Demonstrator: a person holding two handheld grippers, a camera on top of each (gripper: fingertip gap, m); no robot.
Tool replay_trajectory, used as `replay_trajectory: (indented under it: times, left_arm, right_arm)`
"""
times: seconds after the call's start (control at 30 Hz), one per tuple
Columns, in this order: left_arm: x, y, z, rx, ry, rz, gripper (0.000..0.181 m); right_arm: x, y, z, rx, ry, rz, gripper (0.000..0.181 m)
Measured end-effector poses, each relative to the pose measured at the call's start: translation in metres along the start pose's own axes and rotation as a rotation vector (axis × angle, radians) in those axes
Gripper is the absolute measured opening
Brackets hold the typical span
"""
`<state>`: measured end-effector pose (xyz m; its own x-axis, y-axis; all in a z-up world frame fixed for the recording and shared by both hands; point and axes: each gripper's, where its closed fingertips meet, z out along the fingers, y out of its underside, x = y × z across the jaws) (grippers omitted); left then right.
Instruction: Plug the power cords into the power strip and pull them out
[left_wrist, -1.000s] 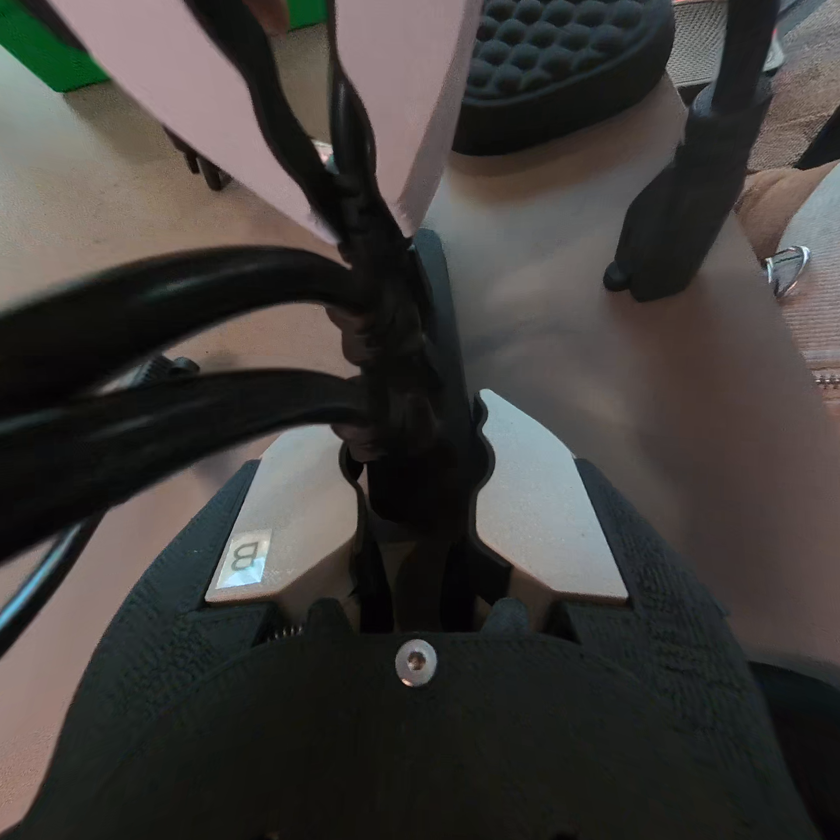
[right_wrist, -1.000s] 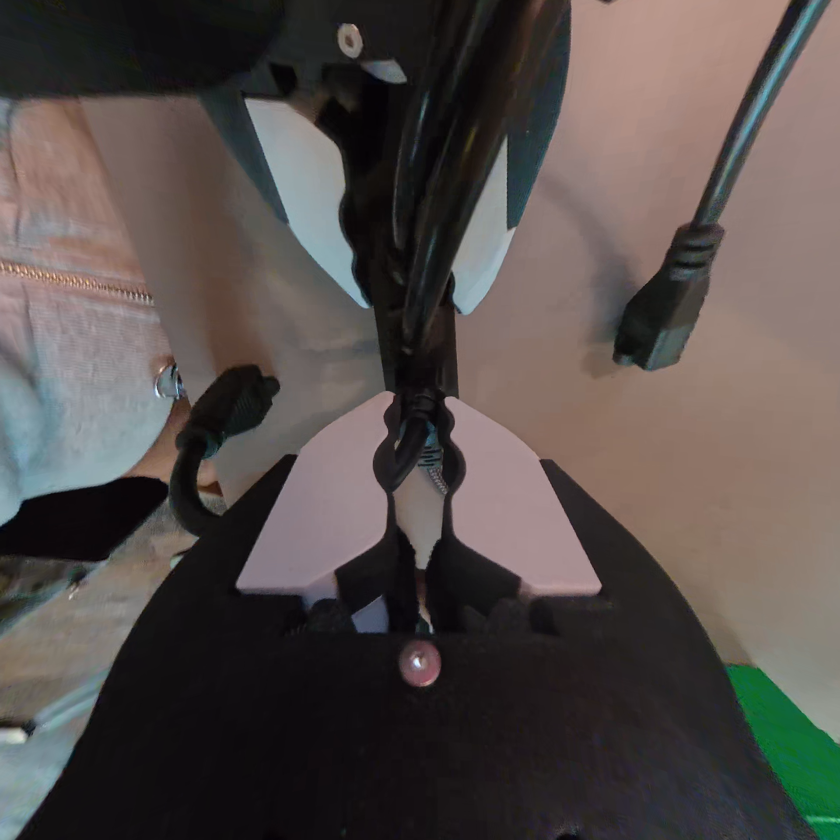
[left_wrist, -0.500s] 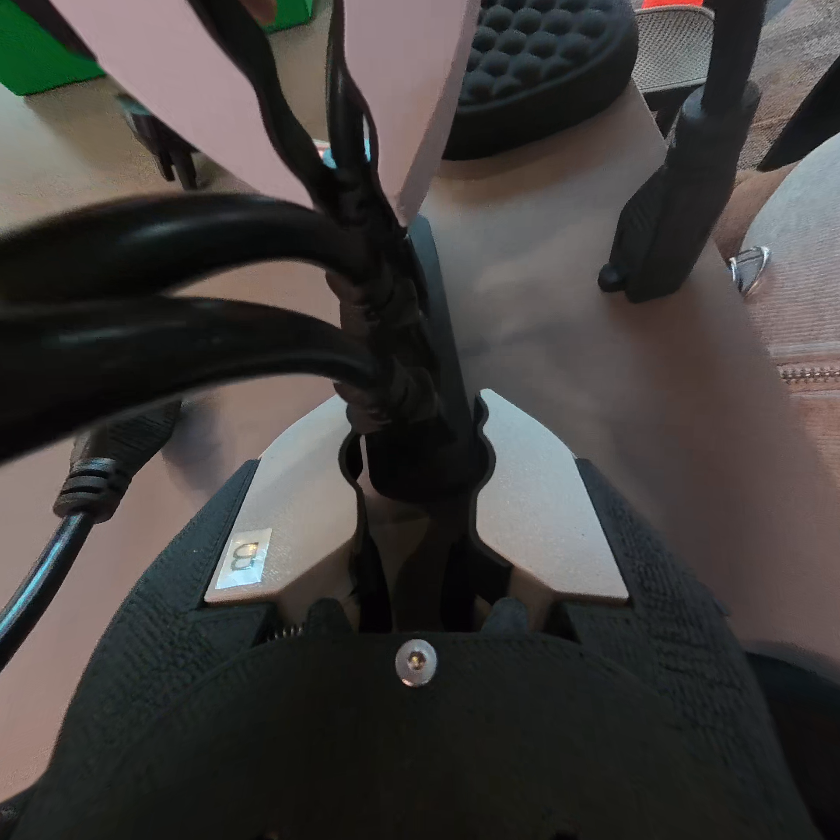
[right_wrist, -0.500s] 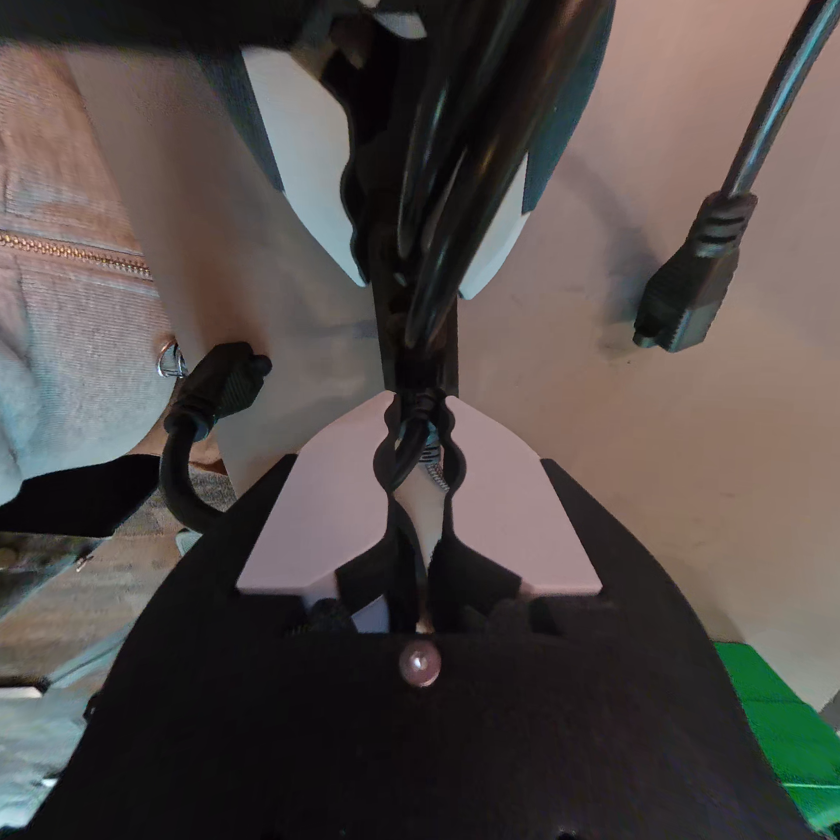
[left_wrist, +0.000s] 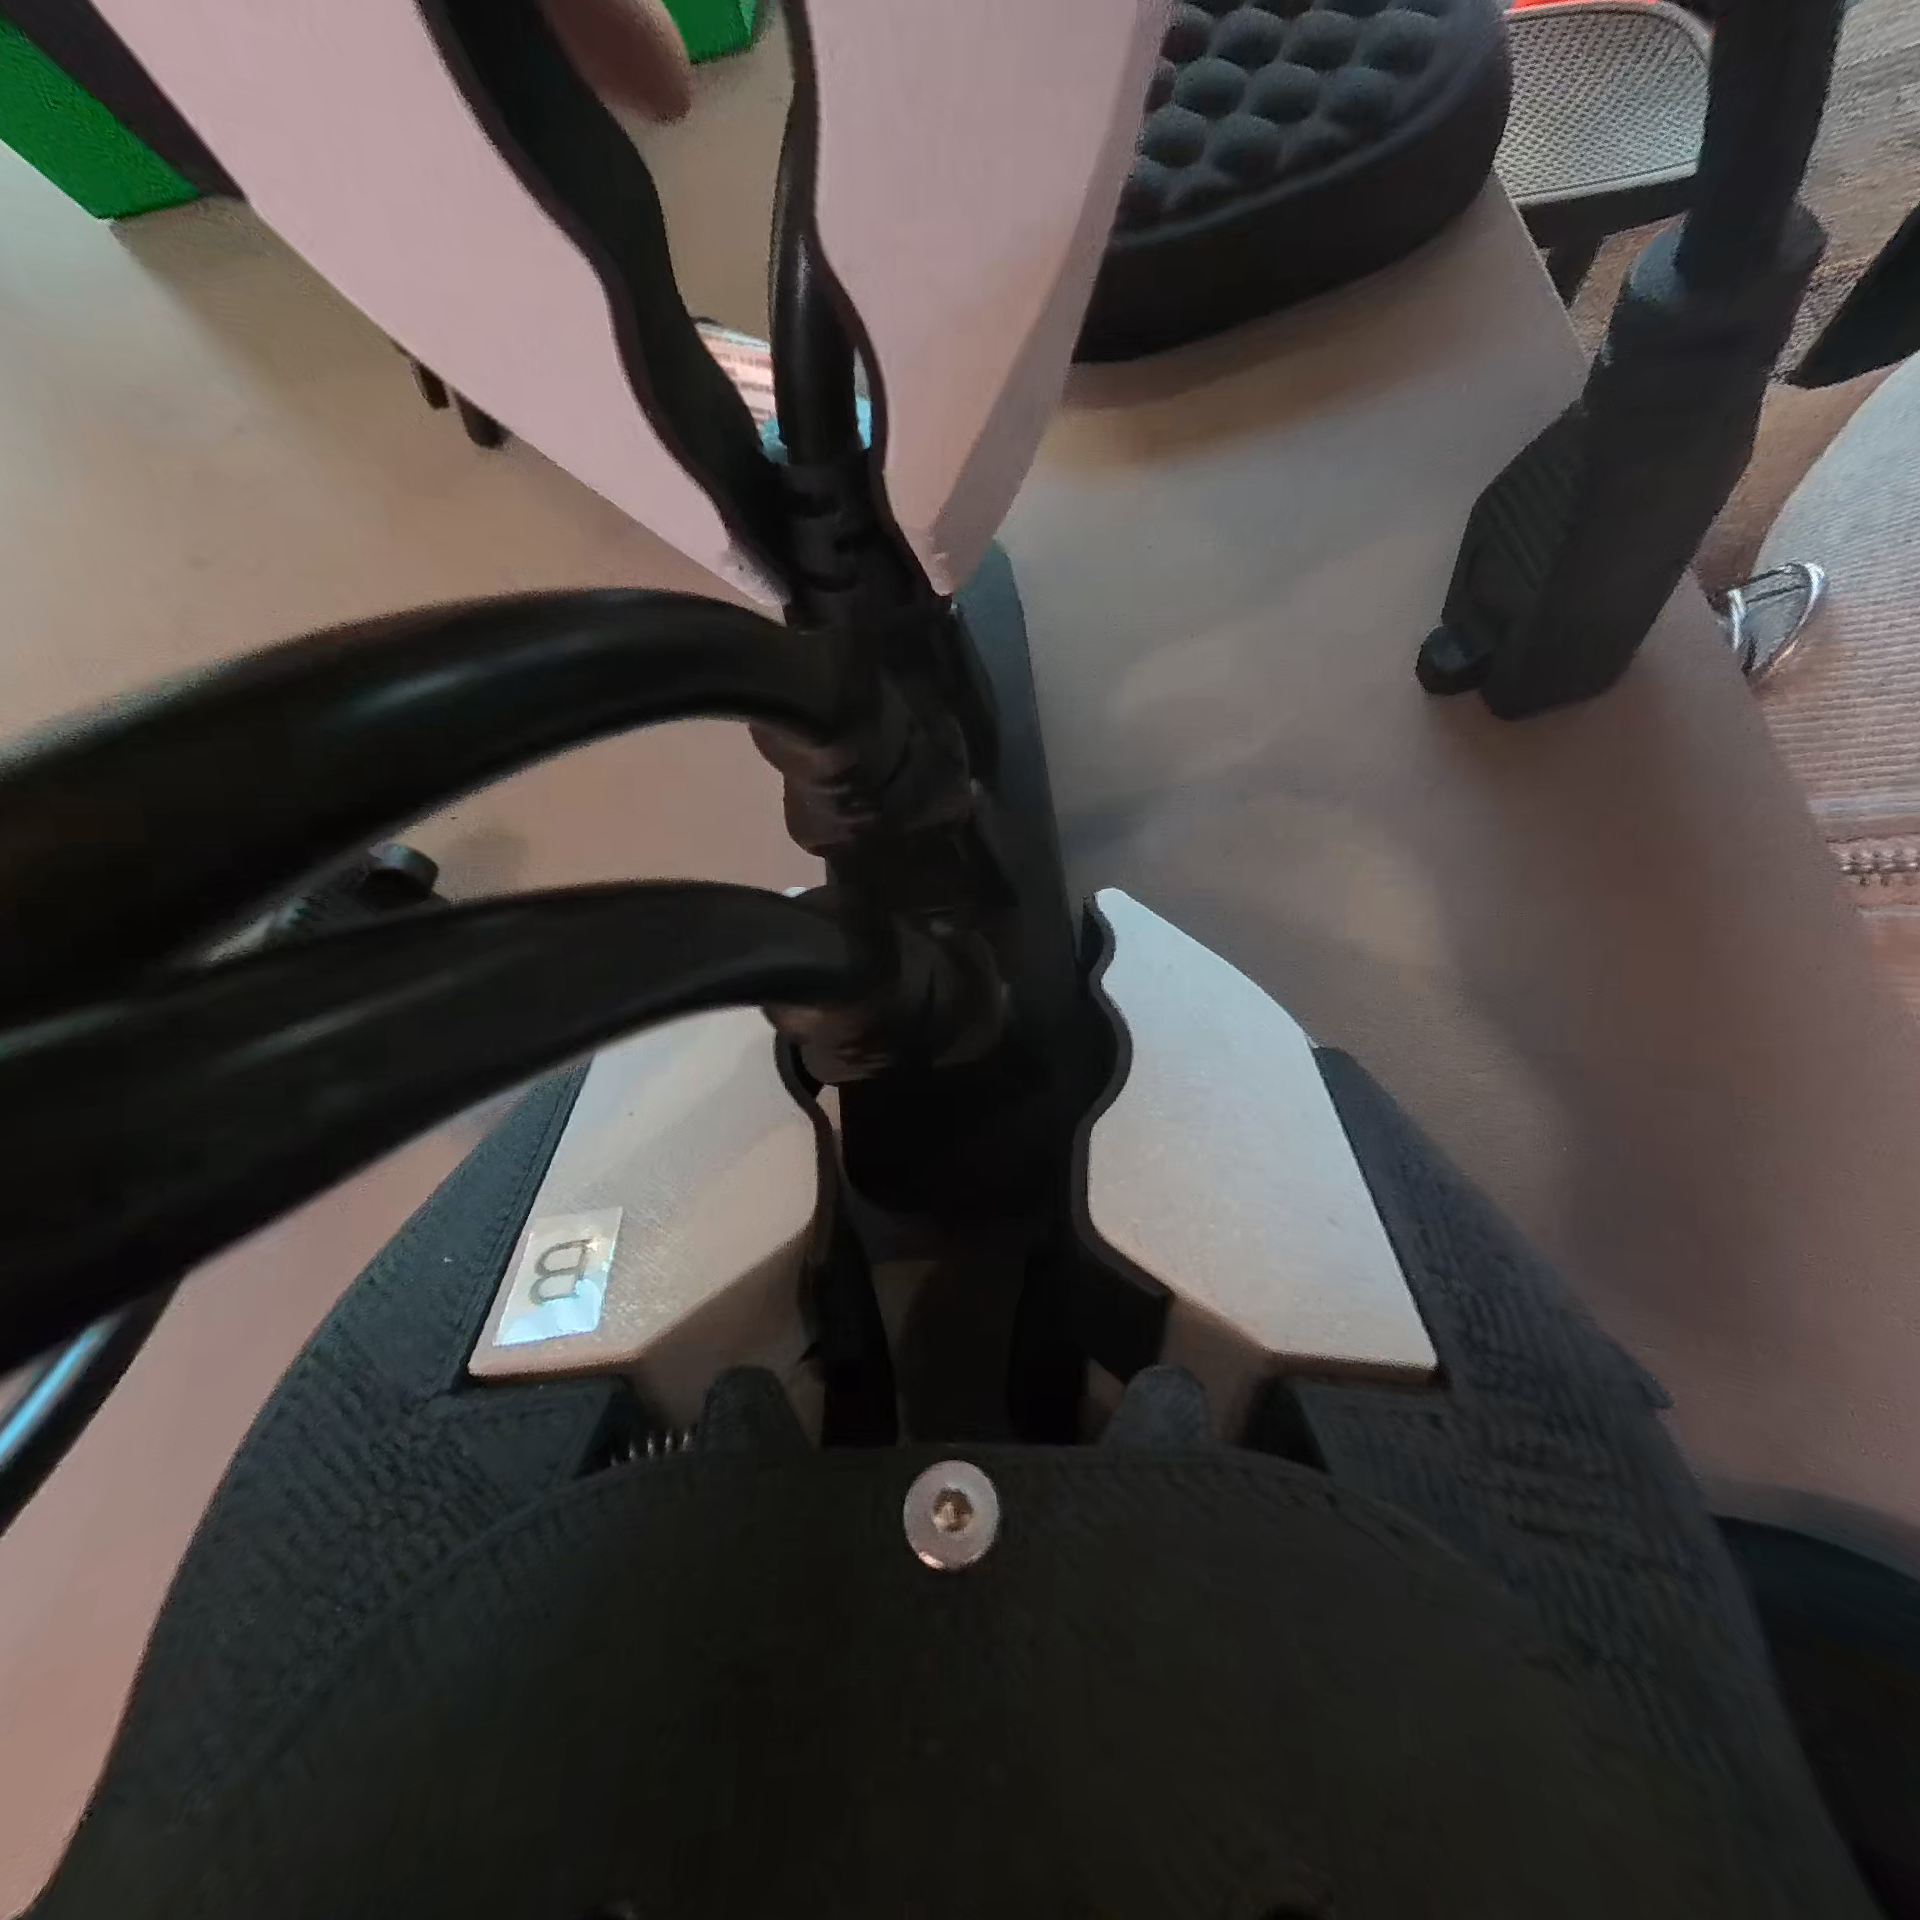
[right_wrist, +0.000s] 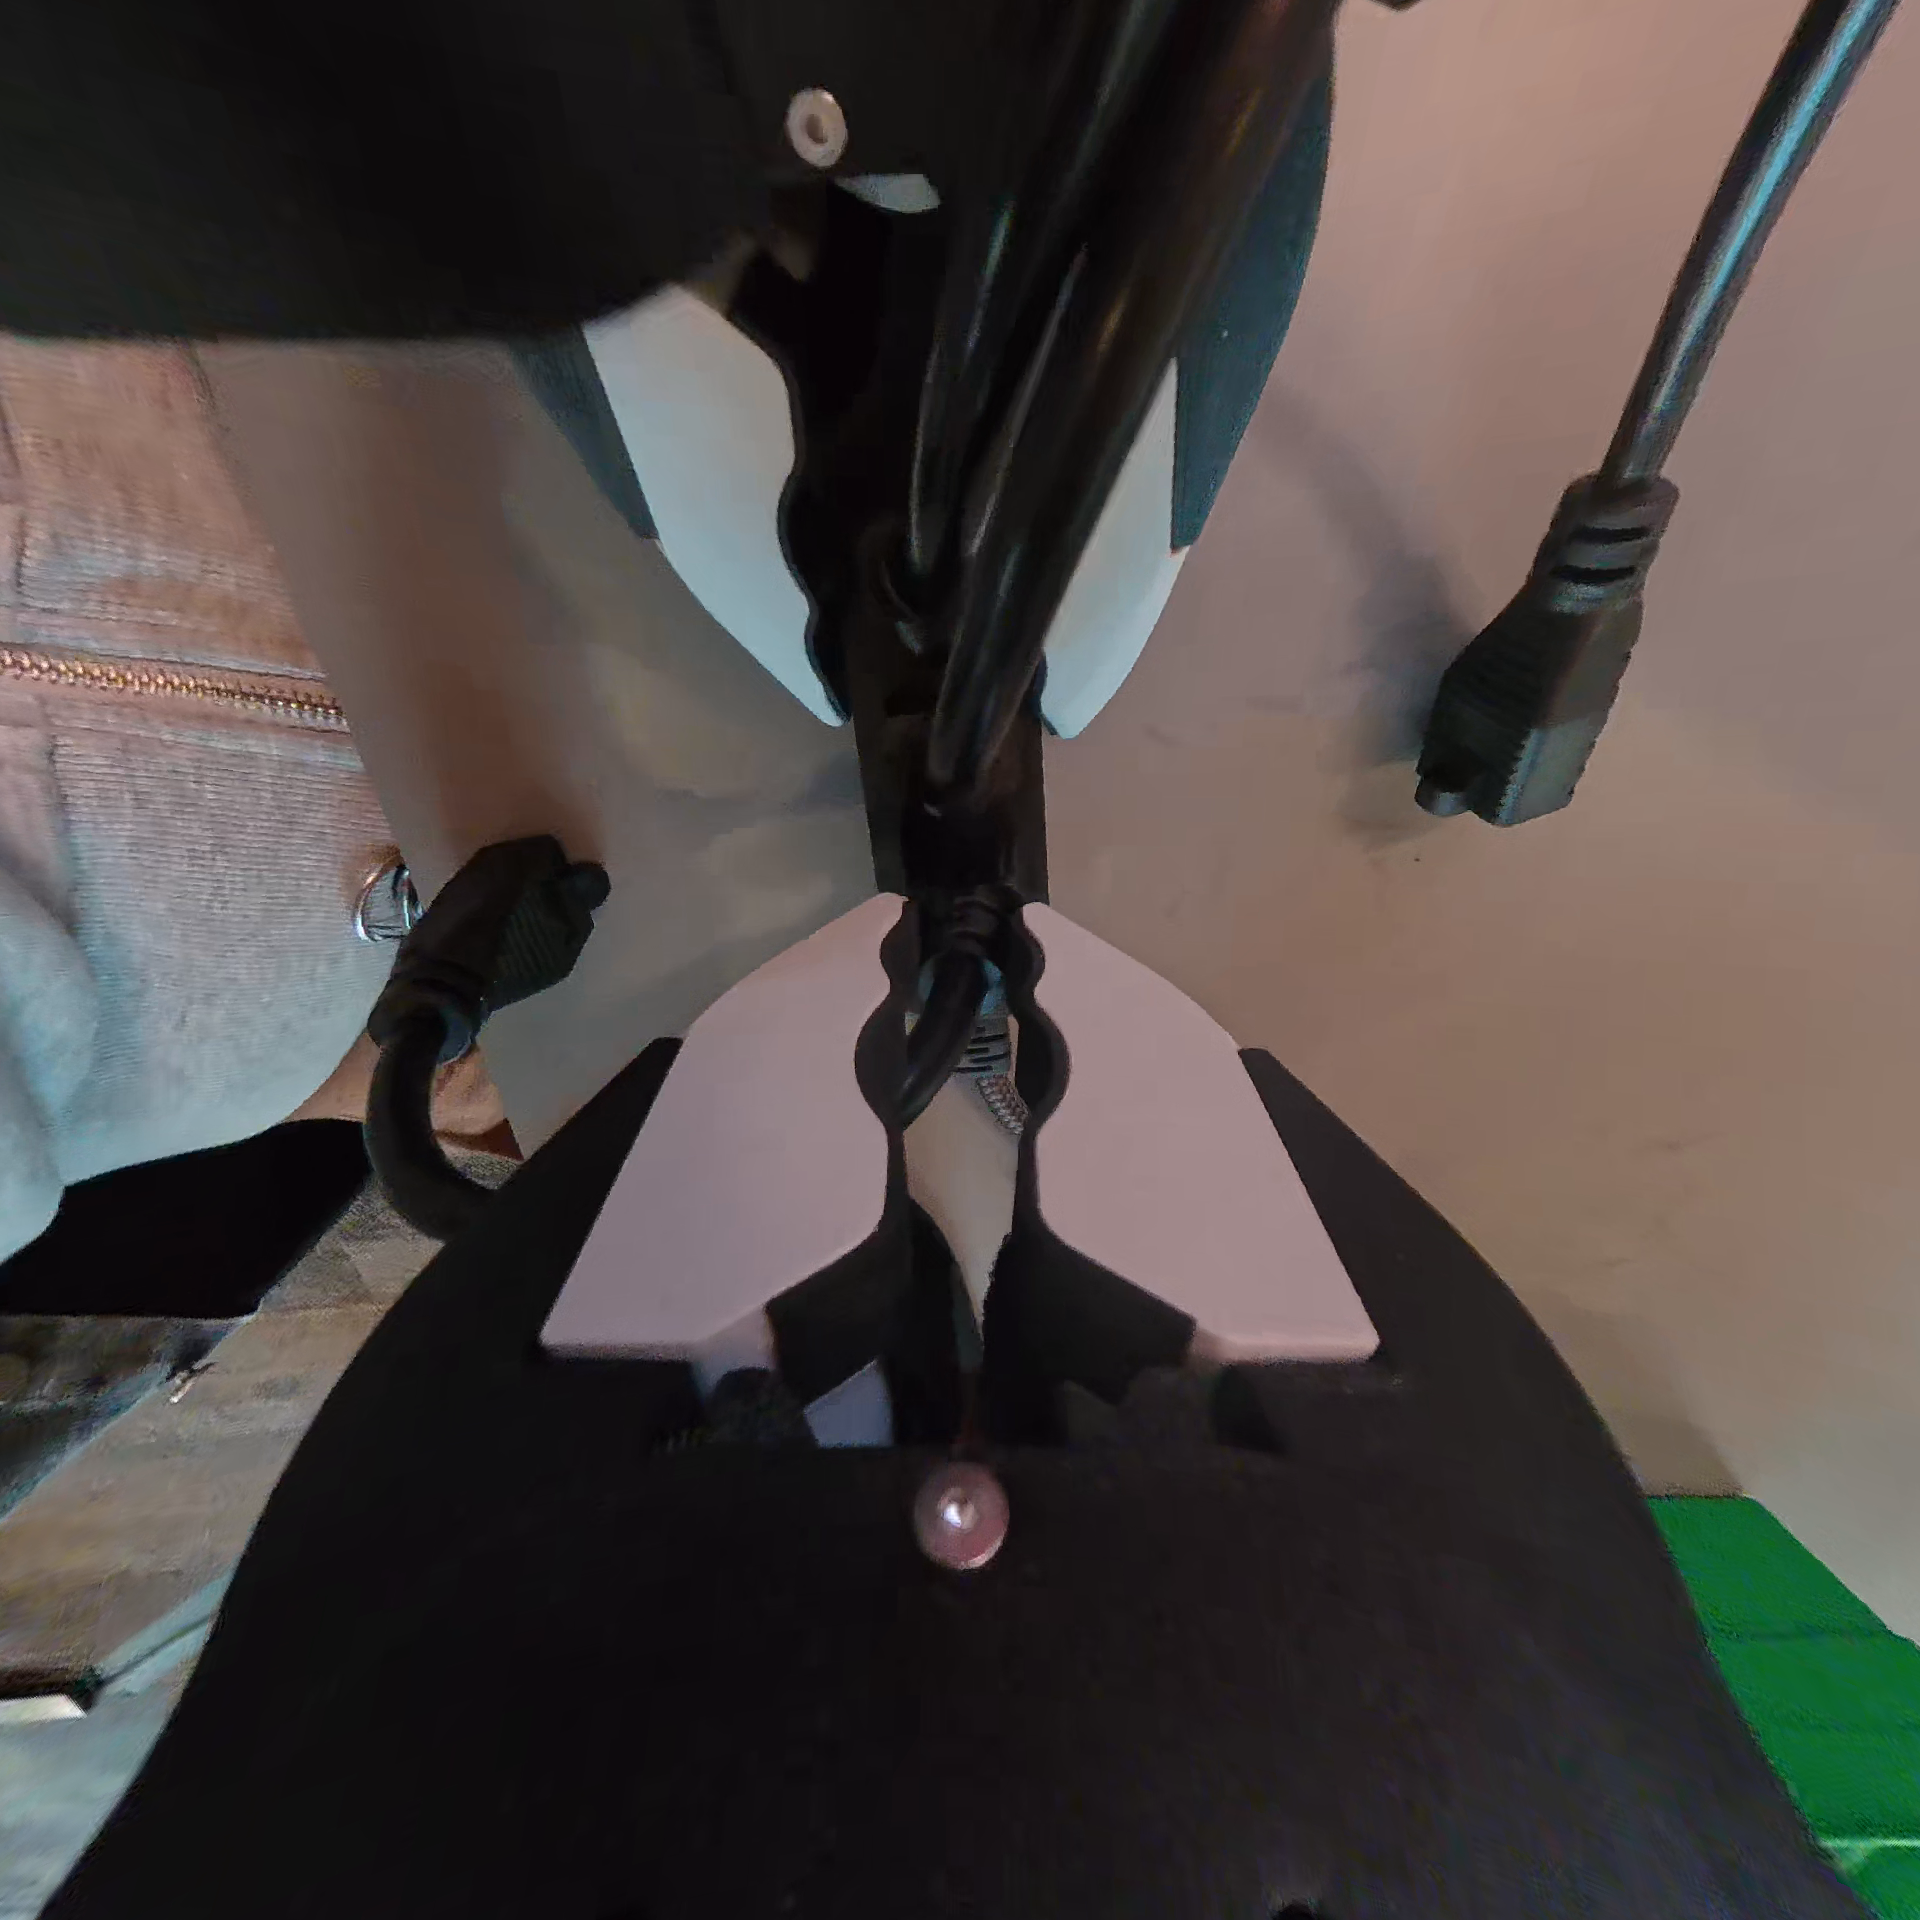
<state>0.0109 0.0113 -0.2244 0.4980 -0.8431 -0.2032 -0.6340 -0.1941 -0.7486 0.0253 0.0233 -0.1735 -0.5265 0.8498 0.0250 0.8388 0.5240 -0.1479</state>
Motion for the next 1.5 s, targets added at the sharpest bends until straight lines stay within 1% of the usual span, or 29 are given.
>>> replay_trajectory:
  times: [0.13,0.23,0.27,0.3,0.37,0.4,0.47,0.53,0.57,0.6,0.63,0.7,0.77,0.8,0.83,0.87,0.93,1.0,1.03,1.07,1.13,1.2,1.33,1.5]
  left_arm:
    - [-0.002,0.000,0.000,-0.001,-0.014,0.000,0.045]
    - [-0.005,0.002,-0.002,0.002,-0.039,0.010,0.047]
    - [-0.005,0.001,-0.002,0.003,-0.045,0.014,0.047]
    - [-0.005,0.001,-0.003,0.004,-0.049,0.020,0.047]
    - [-0.005,0.001,-0.003,0.007,-0.058,0.027,0.048]
    - [-0.005,0.001,-0.003,0.007,-0.059,0.027,0.048]
    - [-0.005,0.001,-0.003,0.007,-0.061,0.028,0.048]
    - [-0.005,0.001,-0.003,0.008,-0.066,0.032,0.048]
    - [-0.005,0.001,-0.003,0.009,-0.067,0.033,0.048]
    - [-0.005,0.001,-0.003,0.009,-0.067,0.033,0.048]
    - [-0.005,0.001,-0.003,0.009,-0.067,0.033,0.048]
    - [-0.005,0.001,-0.003,0.009,-0.067,0.033,0.049]
    - [-0.005,0.000,-0.003,0.009,-0.067,0.033,0.049]
    - [-0.005,0.000,-0.003,0.009,-0.067,0.033,0.049]
    - [-0.005,0.001,-0.003,0.009,-0.066,0.034,0.049]
    - [-0.005,0.001,-0.003,0.009,-0.065,0.036,0.049]
    - [-0.005,0.000,-0.003,0.011,-0.067,0.039,0.049]
    - [-0.005,0.000,-0.003,0.011,-0.068,0.039,0.049]
    - [-0.005,0.000,-0.003,0.011,-0.069,0.040,0.049]
    - [-0.005,0.000,-0.003,0.011,-0.068,0.040,0.049]
    - [-0.005,0.000,-0.003,0.011,-0.068,0.041,0.049]
    - [-0.005,0.000,-0.003,0.011,-0.067,0.042,0.049]
    - [-0.005,0.001,-0.003,0.012,-0.065,0.042,0.048]
    - [-0.005,0.001,-0.003,0.012,-0.067,0.044,0.049]
  right_arm:
    - [0.002,-0.004,0.001,-0.051,-0.010,-0.020,0.015]
    - [0.003,-0.008,0.001,0.004,-0.007,0.007,0.016]
    - [0.006,-0.013,0.000,0.055,0.020,-0.004,0.016]
    - [0.011,-0.018,-0.001,0.125,0.080,-0.010,0.023]
    - [0.022,-0.025,-0.015,0.277,0.180,0.010,0.049]
    - [0.025,-0.032,-0.030,0.411,0.200,0.043,0.053]
    - [0.028,-0.041,-0.071,0.731,0.193,0.120,0.053]
    - [0.035,-0.032,-0.108,0.987,0.210,0.185,0.057]
    - [0.037,-0.024,-0.118,1.085,0.217,0.193,0.058]
    - [0.035,-0.015,-0.120,1.150,0.209,0.184,0.059]
    - [0.031,-0.007,-0.112,1.178,0.191,0.164,0.063]
    - [0.023,0.007,-0.080,1.165,0.175,0.092,0.081]
    - [0.022,0.015,-0.045,1.148,0.210,0.022,0.105]
    - [0.022,0.016,-0.033,1.172,0.217,0.007,0.111]
    - [0.023,0.016,-0.027,1.223,0.214,0.003,0.113]
    - [0.024,0.018,-0.029,1.271,0.209,0.014,0.111]
    - [0.021,0.021,-0.054,1.376,0.190,0.033,0.118]
    - [0.024,0.029,-0.078,1.549,0.201,0.080,0.108]
    - [0.025,0.033,-0.081,1.594,0.183,0.112,0.104]
    - [0.025,0.035,-0.077,1.591,0.151,0.136,0.100]
    - [0.024,0.033,-0.073,1.570,0.135,0.127,0.099]
    - [0.020,0.029,-0.067,1.531,0.145,0.087,0.095]
    - [0.014,0.021,-0.052,1.431,0.201,0.007,0.093]
    - [0.009,0.015,-0.038,1.350,0.217,-0.052,0.091]
